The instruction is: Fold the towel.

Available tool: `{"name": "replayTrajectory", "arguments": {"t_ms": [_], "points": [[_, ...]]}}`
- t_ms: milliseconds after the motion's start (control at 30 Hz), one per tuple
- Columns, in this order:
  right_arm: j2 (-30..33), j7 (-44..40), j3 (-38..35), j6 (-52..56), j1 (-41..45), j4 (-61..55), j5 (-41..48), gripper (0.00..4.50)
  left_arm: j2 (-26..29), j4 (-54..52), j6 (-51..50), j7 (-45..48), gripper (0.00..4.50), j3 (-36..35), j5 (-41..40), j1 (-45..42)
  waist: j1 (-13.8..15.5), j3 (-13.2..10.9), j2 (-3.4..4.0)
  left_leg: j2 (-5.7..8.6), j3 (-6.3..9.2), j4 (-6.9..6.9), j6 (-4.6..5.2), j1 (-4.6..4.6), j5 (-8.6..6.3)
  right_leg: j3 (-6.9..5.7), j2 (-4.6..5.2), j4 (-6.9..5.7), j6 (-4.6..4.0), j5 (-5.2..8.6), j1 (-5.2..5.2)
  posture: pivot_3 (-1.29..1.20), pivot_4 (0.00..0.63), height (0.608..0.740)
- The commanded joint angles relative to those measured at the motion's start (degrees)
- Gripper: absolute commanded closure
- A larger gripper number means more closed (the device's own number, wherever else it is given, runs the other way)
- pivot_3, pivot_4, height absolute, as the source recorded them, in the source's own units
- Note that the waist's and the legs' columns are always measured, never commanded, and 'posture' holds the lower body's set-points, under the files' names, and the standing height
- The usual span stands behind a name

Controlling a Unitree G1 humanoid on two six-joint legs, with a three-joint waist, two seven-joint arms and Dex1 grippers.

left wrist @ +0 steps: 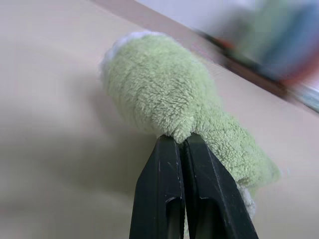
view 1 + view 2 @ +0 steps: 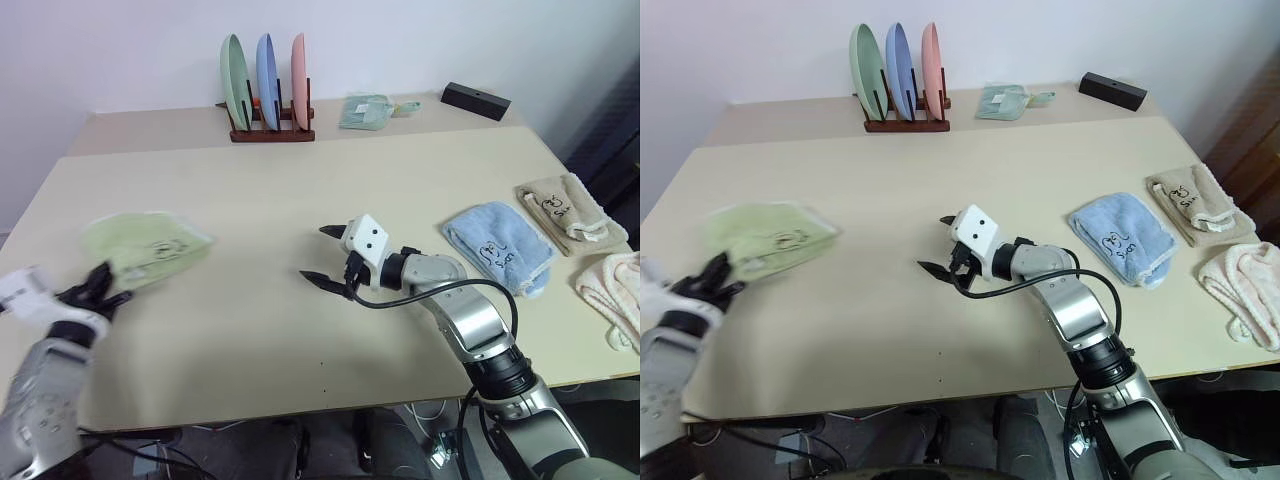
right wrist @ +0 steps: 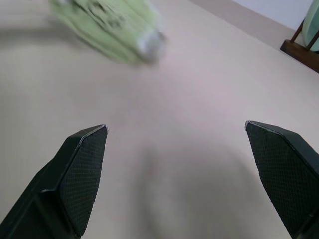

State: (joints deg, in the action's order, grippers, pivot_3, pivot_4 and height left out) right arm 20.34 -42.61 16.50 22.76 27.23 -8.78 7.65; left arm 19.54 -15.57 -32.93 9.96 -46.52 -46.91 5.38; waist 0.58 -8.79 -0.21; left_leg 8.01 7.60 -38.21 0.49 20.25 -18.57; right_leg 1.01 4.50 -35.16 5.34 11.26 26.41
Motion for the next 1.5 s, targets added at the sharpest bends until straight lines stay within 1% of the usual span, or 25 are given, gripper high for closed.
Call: {"name": "replayTrajectory", "arguments": {"t_ms": [33, 100, 200, 233, 300, 333, 367, 400, 467, 500, 533, 700, 767, 833, 867, 967, 1000, 1067, 1200, 1233, 1333, 1433, 1500], "points": [[-0.4, -0.6, -0.2, -1.6, 0.8, -1.3, 0.4, 0.0, -1.9, -0.9, 3.5, -0.8, 4.48, -4.5, -1.3, 4.2, 0.2, 0.0, -0.01, 0.0, 0.0, -0.01, 0.01, 0.0, 0.0, 0.0, 0.0, 0.02, 0.0, 0.0, -0.02, 0.0, 0.15, 0.74], [-0.5, -0.8, -0.2, -1.9, 1.1, -0.9, 0.4, 0.0, -3.1, -1.1, 4.2, -1.0, 4.48, -5.0, -2.0, 6.0, 0.5, 0.0, -0.09, 0.01, 0.01, -0.03, 0.02, -0.02, -0.01, -0.03, 0.02, 0.03, 0.0, 0.0, -0.09, 0.0, 0.15, 0.74], [-0.6, -1.4, 0.0, -2.4, 1.6, -0.1, 0.3, 0.0, -5.6, -3.4, 4.6, -0.4, 4.48, -3.7, -2.5, 10.0, 0.2, 0.1, -0.24, 0.01, 0.05, -0.05, 0.03, -0.04, -0.02, -0.07, 0.03, 0.03, 0.0, 0.0, -0.15, 0.0, 0.15, 0.74], [-0.6, -1.6, 0.1, -2.5, 1.7, 0.1, 0.3, 0.0, -6.1, -3.8, 4.7, -0.1, 4.22, -3.3, -2.8, 10.7, 0.2, 0.1, -0.26, 0.01, 0.05, -0.04, 0.02, -0.04, -0.02, -0.07, 0.03, 0.02, 0.0, 0.0, -0.14, 0.0, 0.15, 0.74], [-0.7, -2.0, 0.2, -2.7, 1.9, 0.4, 0.3, 0.0, -6.3, -3.8, 4.8, -0.1, 3.57, -3.2, -4.1, 10.8, 0.2, 0.1, -0.26, -0.01, 0.05, -0.03, 0.02, -0.05, -0.02, -0.07, 0.02, 0.01, 0.0, 0.0, -0.12, 0.0, 0.15, 0.74], [-0.8, -2.2, 0.2, -2.9, 2.0, 0.6, 0.3, 0.0, -6.2, -3.6, 5.0, -0.1, 3.01, -3.2, -4.4, 10.9, 0.2, 0.1, -0.26, -0.01, 0.06, -0.03, 0.01, -0.05, -0.02, -0.08, 0.01, 0.0, 0.0, 0.0, -0.12, 0.0, 0.15, 0.74], [-0.8, -2.3, 0.3, -3.1, 2.0, 0.8, 0.2, 0.0, -6.1, -3.4, 4.9, -0.3, 2.66, -3.2, -4.7, 11.2, 0.2, 0.1, -0.26, -0.01, 0.06, -0.03, 0.01, -0.05, -0.02, -0.09, 0.01, 0.0, 0.0, 0.0, -0.13, 0.0, 0.15, 0.74], [-0.9, -2.4, 0.3, -3.2, 2.1, 1.0, 0.2, 0.0, -6.0, -3.4, 4.7, -0.4, 2.03, -3.3, -5.2, 11.6, 0.1, 0.1, -0.26, -0.01, 0.05, -0.03, 0.02, -0.05, -0.02, -0.08, 0.02, 0.0, 0.0, 0.0, -0.13, 0.0, 0.15, 0.74], [-1.0, -2.5, 0.3, -3.5, 2.2, 1.3, 0.1, 0.0, -5.9, -3.6, 4.7, 0.2, 1.03, -3.9, -6.2, 13.1, 0.1, 0.1, -0.26, -0.01, 0.05, -0.03, 0.02, -0.05, -0.02, -0.08, 0.01, 0.0, 0.0, 0.01, -0.12, 0.0, 0.15, 0.74], [-1.0, -2.6, 0.3, -3.6, 2.2, 1.4, 0.0, 0.0, -5.7, -3.6, 4.4, 0.5, 0.46, -4.4, -7.0, 14.3, 0.0, 0.1, -0.26, -0.01, 0.05, -0.02, 0.02, -0.05, -0.02, -0.08, 0.01, 0.01, 0.0, 0.01, -0.1, 0.0, 0.15, 0.74], [-1.0, -2.6, 0.2, -3.6, 2.2, 1.5, 0.0, 0.0, -5.4, -3.6, 4.5, 0.8, 0.05, -4.9, -7.1, 15.4, -0.1, 0.1, -0.26, -0.01, 0.04, -0.01, 0.02, -0.05, -0.02, -0.06, 0.0, 0.01, 0.0, 0.01, -0.08, 0.0, 0.15, 0.74], [-0.5, -3.3, -0.1, -4.0, 2.2, 1.8, 0.1, 0.0, -3.1, -2.1, 6.2, 0.5, 0.05, -9.3, -9.3, 18.4, 0.1, 0.1, -0.28, -0.03, 0.04, 0.0, 0.02, -0.03, -0.02, -0.05, -0.01, 0.02, -0.01, 0.01, -0.07, 0.0, 0.15, 0.74], [-0.5, -3.6, 0.0, -4.2, 2.3, 2.2, 0.1, 0.0, -1.2, -1.5, 7.0, 0.7, 0.05, -10.9, -9.7, 18.5, 0.2, 0.1, -0.28, -0.03, 0.04, 0.0, 0.02, -0.04, -0.02, -0.07, 0.0, 0.02, -0.01, 0.01, -0.09, 0.0, 0.15, 0.74], [-0.5, -3.9, 0.0, -4.5, 2.4, 2.6, 0.0, 0.0, 0.8, -2.1, 7.5, 0.8, 0.05, -11.2, -9.4, 18.3, 0.2, 0.1, -0.31, -0.02, 0.04, -0.01, 0.02, -0.04, -0.03, -0.08, 0.01, 0.02, -0.01, 0.01, -0.12, 0.0, 0.15, 0.74], [-0.5, -4.0, 0.0, -4.7, 2.5, 2.9, -0.1, 0.0, 2.0, -3.6, 7.6, 1.6, 0.05, -10.2, -8.6, 18.3, 0.2, 0.1, -0.31, -0.02, 0.05, -0.01, 0.02, -0.05, -0.03, -0.09, 0.01, 0.03, -0.01, 0.01, -0.13, 0.0, 0.15, 0.74], [-0.9, -4.0, 0.2, -5.0, 3.1, 3.7, -0.3, 0.0, 7.8, -10.5, 5.9, 4.9, 0.05, -2.2, -4.6, 17.6, 0.3, 0.1, -0.37, -0.01, 0.05, -0.01, 0.03, -0.05, -0.03, -0.09, 0.01, 0.02, -0.01, 0.01, -0.14, 0.0, 0.15, 0.74], [-0.9, -4.0, 0.1, -5.1, 3.1, 3.8, -0.3, 0.0, 8.9, -12.0, 5.6, 5.4, 0.05, -0.1, -3.7, 17.3, 0.3, 0.1, -0.37, -0.01, 0.06, -0.01, 0.02, -0.05, -0.03, -0.09, 0.01, 0.02, -0.01, 0.01, -0.14, 0.0, 0.15, 0.74], [-1.1, -3.8, 0.3, -5.1, 3.2, 3.9, -0.4, 0.0, 11.2, -14.9, 4.1, 5.2, 0.05, 6.4, -2.8, 13.3, 0.2, 0.1, -0.36, 0.01, 0.05, -0.01, 0.02, -0.06, -0.03, -0.08, 0.04, 0.01, -0.01, 0.01, -0.17, 0.0, 0.15, 0.74], [-0.6, -3.4, 0.0, -5.2, 2.7, 3.6, -0.7, 0.0, 14.2, -16.9, 3.1, 6.1, 0.05, 18.5, 3.9, 7.0, -0.3, 0.1, -0.34, 0.0, 0.04, 0.02, 0.01, -0.06, -0.02, -0.05, 0.01, -0.01, -0.01, 0.01, -0.08, 0.0, 0.15, 0.74], [-0.4, -2.9, -0.3, -4.8, 2.4, 3.1, -0.8, 0.0, 15.2, -16.0, 3.3, 8.0, 0.05, 23.7, 6.5, 4.1, -0.4, 0.1, -0.33, 0.0, -0.01, 0.05, 0.01, -0.06, -0.02, 0.0, -0.01, -0.01, -0.01, 0.01, -0.04, 0.0, 0.15, 0.74], [0.6, -2.0, -1.1, -4.3, 1.6, 2.2, -1.1, 0.0, 17.0, -12.9, 4.7, 12.7, 0.05, 34.5, 13.0, -1.9, -0.3, 0.1, -0.33, -0.01, -0.02, 0.08, 0.01, -0.01, -0.02, 0.01, -0.02, 0.0, -0.01, 0.01, 0.04, 0.0, 0.15, 0.74], [2.0, -1.3, -3.0, -4.2, 1.2, 2.1, -0.9, 0.0, 16.5, -9.6, 6.3, 15.1, 0.05, 38.7, 16.6, -4.9, -0.4, 0.1, -0.32, -0.01, -0.03, 0.08, 0.01, -0.01, -0.02, 0.02, -0.02, 0.01, -0.02, 0.0, 0.03, 0.0, 0.15, 0.74], [3.4, -0.5, -5.7, -2.9, 0.4, 1.9, 0.1, 0.0, 15.8, -6.7, 7.3, 16.6, 0.05, 40.7, 18.2, -7.1, -0.1, 0.0, -0.28, -0.01, -0.03, 0.08, 0.01, 0.01, -0.02, 0.01, -0.03, 0.02, -0.02, 0.0, 0.04, 0.0, 0.15, 0.74]]}}
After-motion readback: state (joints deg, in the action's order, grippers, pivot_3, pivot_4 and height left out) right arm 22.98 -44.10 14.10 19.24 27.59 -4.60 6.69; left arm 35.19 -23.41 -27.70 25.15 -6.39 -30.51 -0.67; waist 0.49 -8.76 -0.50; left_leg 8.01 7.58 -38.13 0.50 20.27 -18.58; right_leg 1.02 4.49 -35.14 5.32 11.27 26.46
